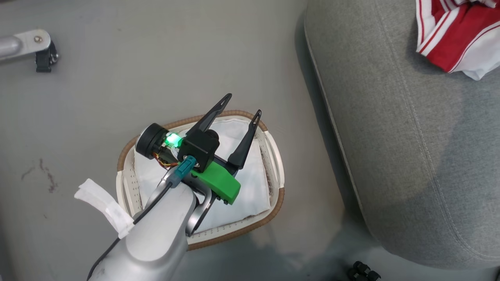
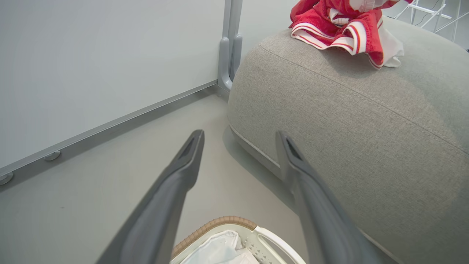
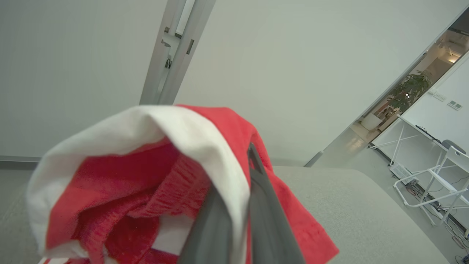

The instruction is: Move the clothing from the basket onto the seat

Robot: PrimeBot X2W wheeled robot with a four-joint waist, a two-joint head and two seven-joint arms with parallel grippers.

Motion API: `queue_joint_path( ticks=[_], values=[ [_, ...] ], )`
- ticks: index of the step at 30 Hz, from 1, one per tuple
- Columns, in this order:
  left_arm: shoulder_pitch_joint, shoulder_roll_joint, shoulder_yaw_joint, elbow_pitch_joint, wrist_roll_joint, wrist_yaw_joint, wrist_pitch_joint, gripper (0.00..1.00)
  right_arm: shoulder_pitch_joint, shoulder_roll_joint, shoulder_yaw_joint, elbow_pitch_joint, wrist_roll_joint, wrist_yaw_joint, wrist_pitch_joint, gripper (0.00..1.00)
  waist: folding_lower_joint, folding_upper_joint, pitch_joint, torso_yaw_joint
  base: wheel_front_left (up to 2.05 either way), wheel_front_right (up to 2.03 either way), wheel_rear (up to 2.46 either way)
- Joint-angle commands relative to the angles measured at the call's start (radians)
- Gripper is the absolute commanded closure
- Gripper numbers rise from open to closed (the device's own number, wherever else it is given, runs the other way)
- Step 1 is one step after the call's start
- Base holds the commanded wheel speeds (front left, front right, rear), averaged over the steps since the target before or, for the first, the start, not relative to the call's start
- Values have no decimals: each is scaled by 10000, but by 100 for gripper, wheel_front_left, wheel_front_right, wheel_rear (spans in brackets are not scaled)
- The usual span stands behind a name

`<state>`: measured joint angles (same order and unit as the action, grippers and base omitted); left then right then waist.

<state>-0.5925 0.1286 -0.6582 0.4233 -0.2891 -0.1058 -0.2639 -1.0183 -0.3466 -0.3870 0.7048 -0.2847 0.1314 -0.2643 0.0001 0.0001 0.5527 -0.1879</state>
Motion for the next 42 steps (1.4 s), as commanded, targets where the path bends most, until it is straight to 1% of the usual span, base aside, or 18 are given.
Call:
queue_joint_path(
  ticks=[1,7,9,10,11,12,20,25,29,35,42],
  values=[
    [-169,64,33,-32,84,23,-7,0,281,89,-93,59,-45,-14,-1,100,-1,-1,286,94,0,0,0],
    [-171,92,31,1,101,9,-7,0,1328,624,-307,-82,-81,-14,-1,100,-1,-1,261,-97,0,0,0],
    [-164,107,20,39,79,-7,-7,0,1595,816,-304,-213,-52,-14,-1,71,-1,-1,213,-176,0,0,0],
    [-148,104,10,58,64,-13,-7,0,1777,914,-299,-302,-46,-14,-1,48,-1,-1,173,-215,0,0,0],
    [-133,102,9,65,47,-20,-7,0,1902,998,-280,-363,-28,-14,-1,9,-1,-1,133,-247,0,0,0],
    [-104,93,8,77,19,-28,-7,0,2046,1076,-262,-465,-2,-14,-1,0,-1,-1,74,-280,0,0,0],
    [301,-29,195,140,-213,-44,-7,0,3284,1719,-80,-1070,237,-14,-1,0,-1,-1,-686,-414,0,0,0],
    [610,-126,320,153,-310,-66,-7,0,3996,1833,153,-1342,426,-14,-1,0,-1,-1,-1417,-292,0,0,0],
    [945,-252,563,165,-425,-71,-7,0,4184,1679,276,-1515,737,-15,-1,0,-1,-1,-2092,-65,0,0,0],
    [1538,-380,1057,128,-538,-55,-7,0,4188,1470,706,-1737,889,-15,-1,0,-1,-1,-3105,457,0,0,0],
    [2501,-454,2170,-57,-426,157,-7,0,4565,1760,1524,-1931,1023,-15,-1,0,-1,-1,-4043,1131,0,0,0]
  ],
)
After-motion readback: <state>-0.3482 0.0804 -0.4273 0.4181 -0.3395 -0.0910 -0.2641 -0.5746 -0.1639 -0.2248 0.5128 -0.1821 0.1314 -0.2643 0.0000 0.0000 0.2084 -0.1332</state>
